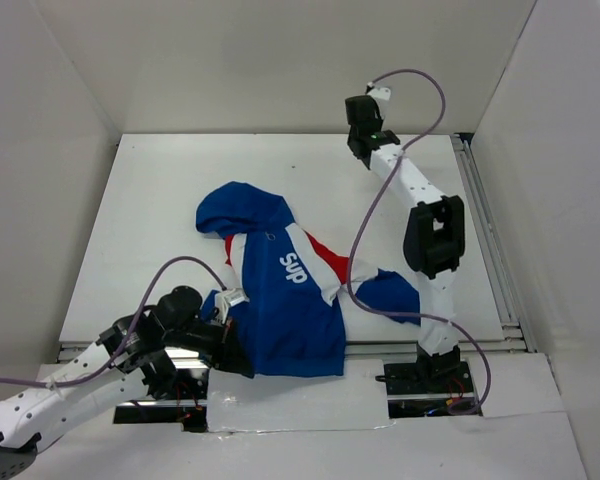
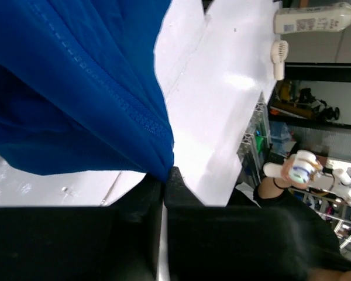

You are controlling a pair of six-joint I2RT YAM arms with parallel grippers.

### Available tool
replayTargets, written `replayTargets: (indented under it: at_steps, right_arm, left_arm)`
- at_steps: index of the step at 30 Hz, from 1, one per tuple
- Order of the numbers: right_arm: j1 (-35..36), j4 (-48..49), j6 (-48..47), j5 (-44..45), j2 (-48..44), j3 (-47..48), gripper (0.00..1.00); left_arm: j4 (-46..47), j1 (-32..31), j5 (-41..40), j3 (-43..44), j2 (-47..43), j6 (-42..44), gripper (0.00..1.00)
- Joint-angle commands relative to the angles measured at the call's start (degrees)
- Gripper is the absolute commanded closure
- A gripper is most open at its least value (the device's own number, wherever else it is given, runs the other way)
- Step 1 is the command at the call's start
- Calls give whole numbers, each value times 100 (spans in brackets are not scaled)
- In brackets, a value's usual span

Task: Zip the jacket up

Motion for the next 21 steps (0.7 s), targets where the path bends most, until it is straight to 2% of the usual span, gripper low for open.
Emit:
replayTargets:
  at_steps: [1,2,3,4,5,7,8,10,11,13,15,16,17,18,19,20,21]
  right_arm:
    - [332,379,-104,-307,-965,-929,100]
    - [332,292,-43,-482,-1341,-1116,100]
    - [280,195,36,-693,-1501,-1510,100]
    - [262,72,194,-1138,-1703,-1757,100]
    - [244,88,273,-1326,-2131,-2029,85]
    - [253,324,423,-1799,-2616,-3057,62]
    - [279,378,450,-2028,-3106,-3374,35]
    - [410,414,406,-2460,-3531,-4314,22]
    - [481,388,354,-2635,-3881,-4596,13]
    - [708,239,231,-2725,-4208,-5308,7]
    - [876,299,-145,-3154,-4350,-5869,2]
    - [938,386,-243,-3208,-4429,-5995,2]
    - [1017,483,-375,-3356,-4447,-6126,1]
    - [1035,641,-655,-3506,-4395,-6267,1]
    - [1035,703,-727,-3542,-4307,-6268,1]
    - [1035,669,-858,-3621,-4167,-6086,0]
    - [1053,529,-1034,-3587,-4018,-5945,0]
  left_arm:
    - [-120,-27,-81,262,84,-168,63]
    - [-182,-27,-229,454,172,-159,9]
    - [-226,-19,-431,551,269,-159,1]
    - [-270,-27,-502,631,444,-168,1]
    - [-305,-36,-634,736,541,-194,1]
    - [-593,-36,-1414,981,788,-449,1]
    - [-865,-19,-1835,1140,884,-676,1]
    - [-1297,16,-3001,1578,1183,-1248,1]
    - [-1551,130,-3252,1685,1271,-1328,1]
    - [-1519,410,-3491,1792,1447,-1242,1]
    - [-1019,1209,-3396,1783,1683,-768,1]
    - [-782,1542,-2768,1713,1772,-540,1]
    - [-258,2207,-2449,1643,1869,-224,1]
    - [113,2553,-2089,1381,2087,-47,1]
    - [430,2931,-1641,1266,2237,120,1]
    - [659,3604,-889,1212,2447,357,1]
    - [740,3855,-681,1203,2911,446,1]
